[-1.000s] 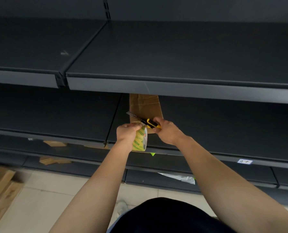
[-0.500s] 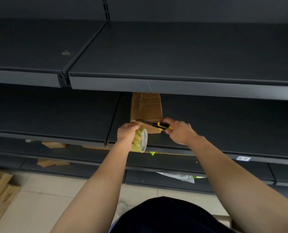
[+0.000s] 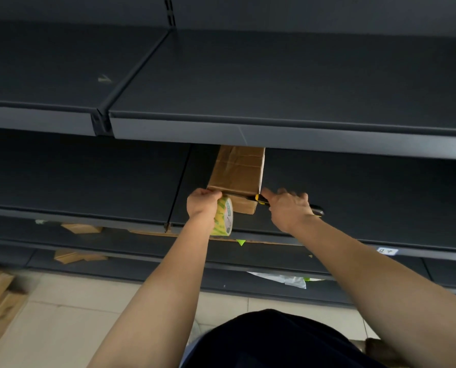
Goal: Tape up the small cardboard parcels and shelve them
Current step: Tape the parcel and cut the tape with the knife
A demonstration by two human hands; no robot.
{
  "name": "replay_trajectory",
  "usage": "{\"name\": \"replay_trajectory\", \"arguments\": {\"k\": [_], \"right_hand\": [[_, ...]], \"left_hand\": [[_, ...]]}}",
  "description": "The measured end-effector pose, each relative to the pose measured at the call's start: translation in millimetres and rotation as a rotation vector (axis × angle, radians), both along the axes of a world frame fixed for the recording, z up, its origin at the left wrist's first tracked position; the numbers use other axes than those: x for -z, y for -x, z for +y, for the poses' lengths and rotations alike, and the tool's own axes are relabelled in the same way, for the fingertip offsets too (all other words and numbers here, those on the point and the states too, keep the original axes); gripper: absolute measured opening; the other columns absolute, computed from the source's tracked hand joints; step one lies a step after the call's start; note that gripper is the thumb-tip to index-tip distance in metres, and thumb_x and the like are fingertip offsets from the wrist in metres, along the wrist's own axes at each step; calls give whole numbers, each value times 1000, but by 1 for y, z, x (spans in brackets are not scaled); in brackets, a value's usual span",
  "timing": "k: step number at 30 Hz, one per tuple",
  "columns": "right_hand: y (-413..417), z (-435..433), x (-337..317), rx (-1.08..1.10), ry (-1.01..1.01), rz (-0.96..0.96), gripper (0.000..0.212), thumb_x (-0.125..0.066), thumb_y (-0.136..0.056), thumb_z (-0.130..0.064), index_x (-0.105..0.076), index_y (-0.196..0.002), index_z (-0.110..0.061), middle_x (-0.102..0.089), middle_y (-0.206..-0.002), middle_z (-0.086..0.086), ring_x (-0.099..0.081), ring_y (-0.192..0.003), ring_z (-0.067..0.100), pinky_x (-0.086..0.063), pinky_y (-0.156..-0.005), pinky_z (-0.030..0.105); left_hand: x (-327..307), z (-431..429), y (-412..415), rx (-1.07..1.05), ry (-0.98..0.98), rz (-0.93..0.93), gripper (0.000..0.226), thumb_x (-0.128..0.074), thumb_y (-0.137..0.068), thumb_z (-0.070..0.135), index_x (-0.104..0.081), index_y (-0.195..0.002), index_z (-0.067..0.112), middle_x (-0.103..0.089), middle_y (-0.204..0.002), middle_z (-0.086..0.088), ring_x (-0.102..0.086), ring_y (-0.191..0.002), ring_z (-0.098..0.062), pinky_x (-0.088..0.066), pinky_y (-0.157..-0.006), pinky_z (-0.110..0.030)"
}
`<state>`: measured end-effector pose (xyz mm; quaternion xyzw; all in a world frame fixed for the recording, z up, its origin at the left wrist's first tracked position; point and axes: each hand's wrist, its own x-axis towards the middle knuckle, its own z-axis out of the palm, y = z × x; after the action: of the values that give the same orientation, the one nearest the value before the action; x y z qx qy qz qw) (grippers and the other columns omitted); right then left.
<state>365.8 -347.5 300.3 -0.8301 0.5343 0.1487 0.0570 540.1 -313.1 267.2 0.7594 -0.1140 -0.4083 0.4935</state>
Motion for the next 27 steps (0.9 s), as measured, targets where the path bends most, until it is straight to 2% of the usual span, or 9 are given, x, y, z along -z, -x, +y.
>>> {"name": "replay_trajectory", "arguments": {"k": [2, 7, 10, 15, 18, 20, 25, 27], "right_hand": [[-5, 4, 6, 18, 35, 29, 64, -53, -85, -1, -26, -137, -28, -51, -113, 11, -53, -103, 30, -37, -88, 42], [-11, 11, 18, 66, 78, 30, 71, -60, -77, 3, -26, -132, -25, -49, -117, 13, -49, -106, 33, -37, -88, 44], [-11, 14, 25, 80, 74, 1, 69, -59, -76, 4, -26, -129, -25, -48, -117, 13, -49, -107, 33, -38, -87, 45], [-11, 14, 30, 100, 59, -43, 67, -56, -78, 6, -26, -130, -25, -48, -116, 12, -48, -106, 33, -38, -86, 45], [-10, 15, 35, 127, 55, -50, 63, -52, -81, 5, -25, -130, -25, -49, -115, 12, -48, -105, 33, -39, -85, 45], [-12, 15, 35, 133, 53, -69, 63, -53, -81, 5, -26, -130, -25, -49, -115, 12, -48, -105, 33, -39, -85, 45], [10, 28, 44, 175, 14, 98, 64, -57, -82, -3, -28, -134, -26, -47, -126, 13, -44, -115, 37, -34, -92, 48], [20, 32, 46, 190, 40, 83, 61, -55, -82, -3, -31, -133, -25, -47, -125, 12, -45, -114, 36, -35, -90, 47]], "left_hand": [[-1, -3, -2, 10, -13, -24, 19, -72, -78, 16, -54, -73, 15, -62, -71, -7, -62, -61, -23, -48, -53, -26], [-3, -7, -7, 45, -25, -80, 21, -73, -76, 15, -53, -69, 15, -62, -69, -6, -62, -60, -22, -47, -50, -26], [-4, -8, -10, 87, -41, -103, 19, -73, -75, 13, -55, -69, 15, -64, -73, -8, -66, -67, -27, -53, -58, -31], [-10, -8, -13, 149, -54, -162, 19, -73, -76, 14, -55, -69, 16, -61, -66, -1, -59, -56, -13, -41, -45, -21], [-11, -7, -14, 188, -68, -204, 19, -72, -76, 16, -55, -69, 15, -60, -67, -1, -59, -58, -14, -41, -47, -21], [-12, -7, -15, 224, -78, -234, 19, -72, -76, 17, -55, -69, 15, -61, -70, -3, -61, -63, -17, -45, -53, -23], [-16, -6, -25, 321, -112, -336, 18, -70, -77, 18, -53, -70, 17, -59, -72, 0, -57, -64, -14, -41, -50, -22], [-16, -5, -30, 312, -106, -331, 19, -70, -78, 19, -53, -69, 18, -58, -71, 1, -56, -62, -13, -39, -48, -22]]}}
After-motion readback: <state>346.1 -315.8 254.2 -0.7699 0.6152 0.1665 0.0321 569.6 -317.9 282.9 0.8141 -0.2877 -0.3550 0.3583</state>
